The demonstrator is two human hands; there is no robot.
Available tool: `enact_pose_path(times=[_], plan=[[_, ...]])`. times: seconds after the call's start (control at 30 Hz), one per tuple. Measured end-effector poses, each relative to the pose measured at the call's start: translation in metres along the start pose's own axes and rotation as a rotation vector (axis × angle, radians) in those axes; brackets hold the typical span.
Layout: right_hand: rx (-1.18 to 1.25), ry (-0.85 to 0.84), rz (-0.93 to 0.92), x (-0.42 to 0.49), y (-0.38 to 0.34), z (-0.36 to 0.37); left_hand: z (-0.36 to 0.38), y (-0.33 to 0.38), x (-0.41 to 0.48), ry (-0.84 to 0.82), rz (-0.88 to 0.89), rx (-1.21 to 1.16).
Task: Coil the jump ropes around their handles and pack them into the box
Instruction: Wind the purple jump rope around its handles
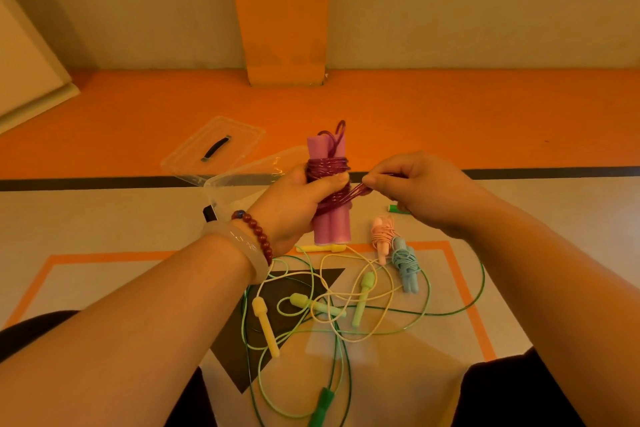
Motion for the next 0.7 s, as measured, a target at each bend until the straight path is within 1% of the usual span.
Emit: enact_pose_path(times=[0.1, 0.2, 0.3, 0.4, 0.5, 0.63, 0.7], plan=[[-0.079, -0.001, -0.022, -0.0014, -0.0018, 0.0, -0.0011, -0.001, 0.0005, 0.002, -0.033, -0.094], [-0.045, -0.004, 0.0, -0.0007, 0.0008, -0.0008, -0.0049, 0.0003, 0.0026, 0.015, -0.042, -0.151], [0.016, 0.026, -0.005, 0.0012, 0.0028, -0.0027, -0.0056, 0.0011, 0.002, 0.02, -0.063, -0.113], [0.091, 0.068, -0.03, 0.0013, 0.0026, -0.0046, -0.0063, 0.0029, 0.0014, 0.065, -0.074, -0.115], [0.075, 0.059, -0.072, 0.0015, 0.0028, -0.0005, -0.0087, 0.0017, 0.0023, 0.097, -0.097, -0.095], [0.063, 0.043, -0.098, 0.0028, 0.0033, 0.002, -0.0092, -0.0004, -0.0004, 0.073, -0.151, -0.035], [0.028, 0.022, -0.124, 0.003, 0.0014, 0.0011, -0.0083, -0.0002, -0.0013, 0.056, -0.169, -0.045]])
Point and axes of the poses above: each hand's wrist, its own x-axis towards the middle knuckle, its own z-axis out of the palm, y = z × x, the point moved 3 cm from there along x, towards the middle knuckle, and after that the axes turned 2 degrees about y, right-handed, at the moved point
